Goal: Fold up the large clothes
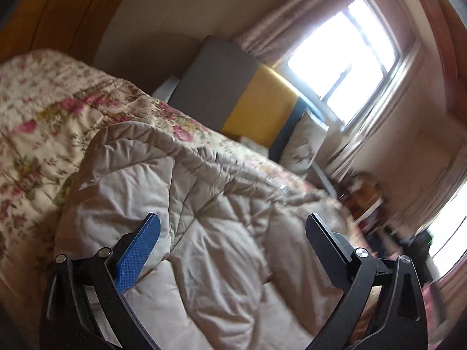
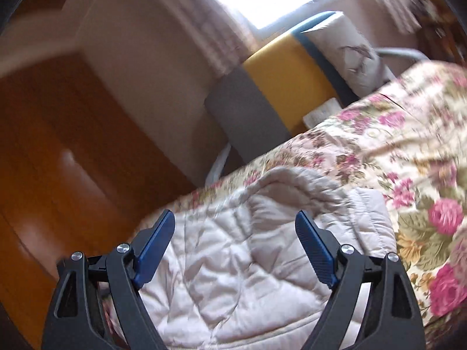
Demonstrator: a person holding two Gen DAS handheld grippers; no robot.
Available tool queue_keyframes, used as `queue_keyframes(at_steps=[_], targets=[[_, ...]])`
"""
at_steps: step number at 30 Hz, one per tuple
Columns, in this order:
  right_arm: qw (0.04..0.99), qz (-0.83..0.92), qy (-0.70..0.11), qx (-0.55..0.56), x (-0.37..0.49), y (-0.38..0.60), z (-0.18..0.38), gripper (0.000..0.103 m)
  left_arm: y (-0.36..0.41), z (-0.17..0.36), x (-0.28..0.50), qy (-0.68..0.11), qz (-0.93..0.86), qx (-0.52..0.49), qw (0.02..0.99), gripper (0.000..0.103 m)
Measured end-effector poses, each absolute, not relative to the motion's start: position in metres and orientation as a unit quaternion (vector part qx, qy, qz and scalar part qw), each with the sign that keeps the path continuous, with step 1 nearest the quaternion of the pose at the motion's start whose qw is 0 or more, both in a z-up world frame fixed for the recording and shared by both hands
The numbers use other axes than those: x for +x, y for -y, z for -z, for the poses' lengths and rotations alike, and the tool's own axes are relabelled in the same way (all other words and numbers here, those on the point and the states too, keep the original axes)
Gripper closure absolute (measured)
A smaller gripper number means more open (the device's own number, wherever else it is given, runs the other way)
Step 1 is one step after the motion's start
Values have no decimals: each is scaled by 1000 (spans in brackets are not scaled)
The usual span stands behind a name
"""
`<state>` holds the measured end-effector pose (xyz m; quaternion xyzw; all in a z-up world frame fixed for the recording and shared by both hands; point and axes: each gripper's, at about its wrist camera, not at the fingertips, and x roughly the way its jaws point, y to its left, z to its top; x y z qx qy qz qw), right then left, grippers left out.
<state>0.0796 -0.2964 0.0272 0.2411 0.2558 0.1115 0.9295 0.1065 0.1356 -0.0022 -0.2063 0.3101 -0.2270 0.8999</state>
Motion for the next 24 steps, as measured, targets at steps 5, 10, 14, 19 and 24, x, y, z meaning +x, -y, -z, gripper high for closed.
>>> queue_keyframes(at_steps=[5,10,14,19,24], targets=[[934,-87,-345,42,134,226,-17,19,-103,15,117,-327,180,-95,923,4],[918,-62,-389,-36,172,206,18,19,-93,20,141,-355,145,-65,921,4],[914,-6,-405,10,204,228,39,19,-96,26,167,-368,112,-58,921,4],[911,27,-407,60,216,253,63,17,-88,46,194,-375,118,-36,919,3],[914,30,-399,67,219,255,63,14,-84,55,200,-377,120,-33,918,3]])
